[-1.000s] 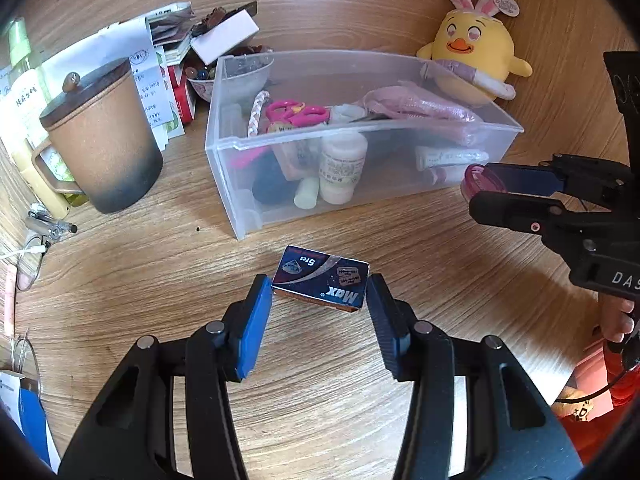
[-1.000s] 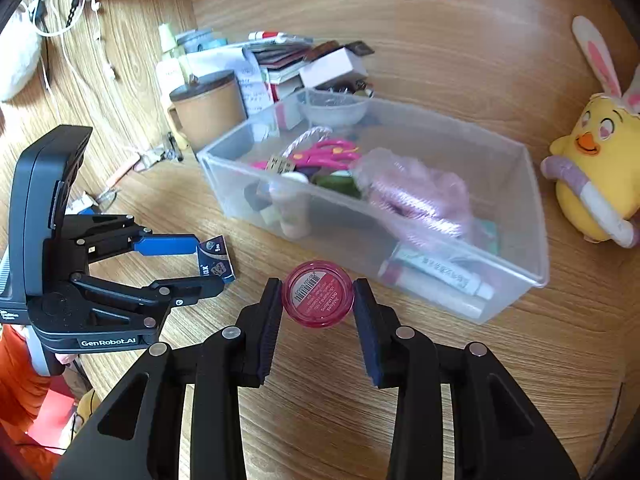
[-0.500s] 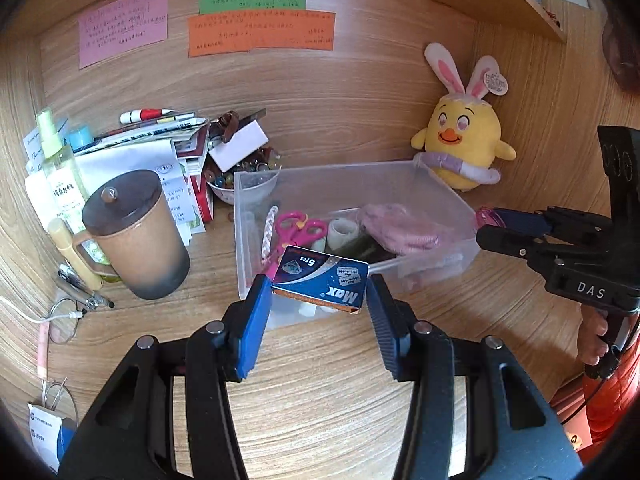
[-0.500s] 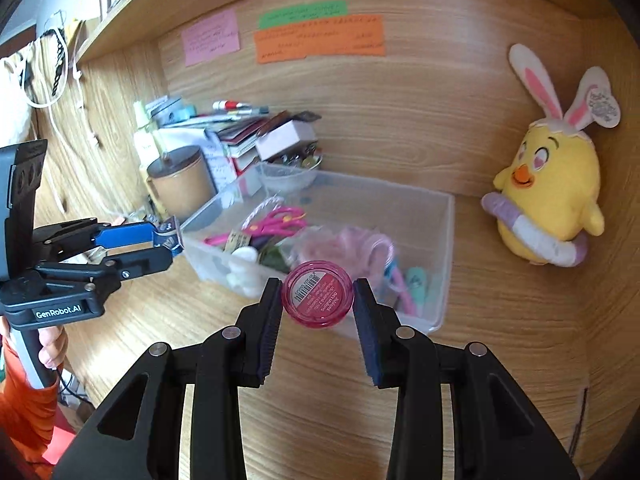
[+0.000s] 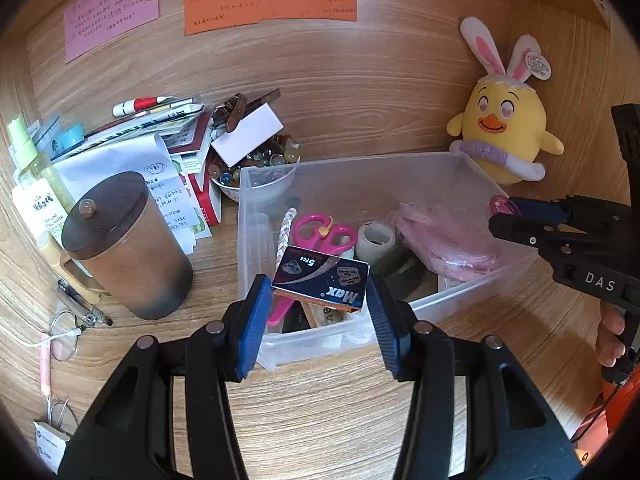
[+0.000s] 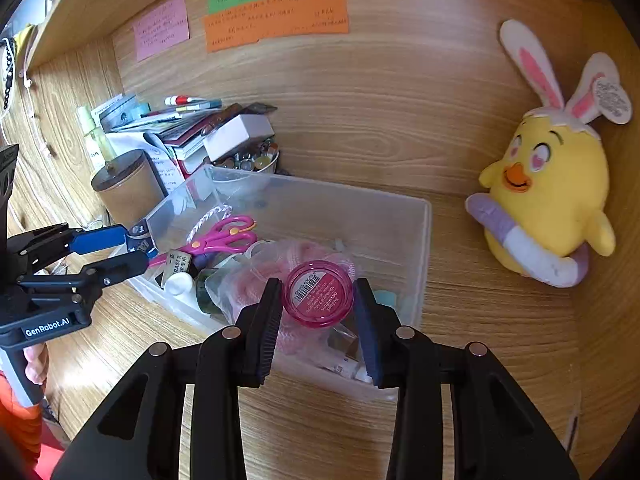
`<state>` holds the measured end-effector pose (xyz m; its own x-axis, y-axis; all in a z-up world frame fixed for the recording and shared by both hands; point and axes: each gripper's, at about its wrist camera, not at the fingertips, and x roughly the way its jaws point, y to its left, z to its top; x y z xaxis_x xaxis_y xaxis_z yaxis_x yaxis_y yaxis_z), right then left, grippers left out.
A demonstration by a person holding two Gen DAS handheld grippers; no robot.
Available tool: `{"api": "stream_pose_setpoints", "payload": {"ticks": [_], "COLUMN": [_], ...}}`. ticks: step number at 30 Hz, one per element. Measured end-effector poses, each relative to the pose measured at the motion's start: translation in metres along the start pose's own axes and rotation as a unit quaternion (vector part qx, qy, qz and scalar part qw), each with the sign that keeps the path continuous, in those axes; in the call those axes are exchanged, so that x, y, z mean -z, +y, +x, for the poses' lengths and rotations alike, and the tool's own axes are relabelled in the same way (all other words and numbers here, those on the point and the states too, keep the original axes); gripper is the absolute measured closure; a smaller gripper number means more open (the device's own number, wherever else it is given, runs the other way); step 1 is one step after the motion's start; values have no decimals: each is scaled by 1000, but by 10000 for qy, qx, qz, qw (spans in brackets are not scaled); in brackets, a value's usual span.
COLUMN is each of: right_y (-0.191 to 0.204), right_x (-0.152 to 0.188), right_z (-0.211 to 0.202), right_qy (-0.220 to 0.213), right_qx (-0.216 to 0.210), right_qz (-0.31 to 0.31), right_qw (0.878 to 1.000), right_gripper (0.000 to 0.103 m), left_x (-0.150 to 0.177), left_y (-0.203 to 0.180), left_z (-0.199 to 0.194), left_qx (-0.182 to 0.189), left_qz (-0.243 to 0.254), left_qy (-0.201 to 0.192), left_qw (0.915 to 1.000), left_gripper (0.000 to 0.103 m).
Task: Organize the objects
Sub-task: 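Lower both held items into the clear box and open both grippers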
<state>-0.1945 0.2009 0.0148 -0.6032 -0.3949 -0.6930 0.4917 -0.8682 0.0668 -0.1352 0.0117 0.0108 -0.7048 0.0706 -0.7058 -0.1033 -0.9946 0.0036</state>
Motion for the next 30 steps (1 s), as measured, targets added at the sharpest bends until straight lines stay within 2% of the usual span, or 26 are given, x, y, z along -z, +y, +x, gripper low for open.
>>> {"api": "stream_pose_setpoints", "payload": {"ticks": [8,13,15,17,21,23,30], "right_y": [7,4,6,8,13,15,17], "right_x": [-2,-1,0,2,6,9,21], "right_z": [20,6,-2,-11,-30,-38,-60], "right_qy": [250,134,63,-26,-207,-277,-501], "right_qx": [-214,-217,-189,-174,-189,-183,-139], "right_qz": [-56,-49,-114,-187,-291,-310,-267], "right_qw": [9994,9997,9997,9997,9992,9990,9983], "right_gripper": [70,57,55,50,41,40,29], "left_x": [-2,-1,0,2,4,6,16], "left_y": [-2,-7,-9,-10,-14,-15,-16], "left_z": [13,7,3,-4,-18,-26,-46], "left_qx": [142,133,174,179,148,169,148], "left_qz": [-97,-15,-31,-60,-36,-71,-178], "left_qy": [155,75,24,-85,-301,-421,-709], "left_qw": [9997,9999,9998,9998,9994,9989,9972], "left_gripper": [54,53,48,38,35,26,18]}}
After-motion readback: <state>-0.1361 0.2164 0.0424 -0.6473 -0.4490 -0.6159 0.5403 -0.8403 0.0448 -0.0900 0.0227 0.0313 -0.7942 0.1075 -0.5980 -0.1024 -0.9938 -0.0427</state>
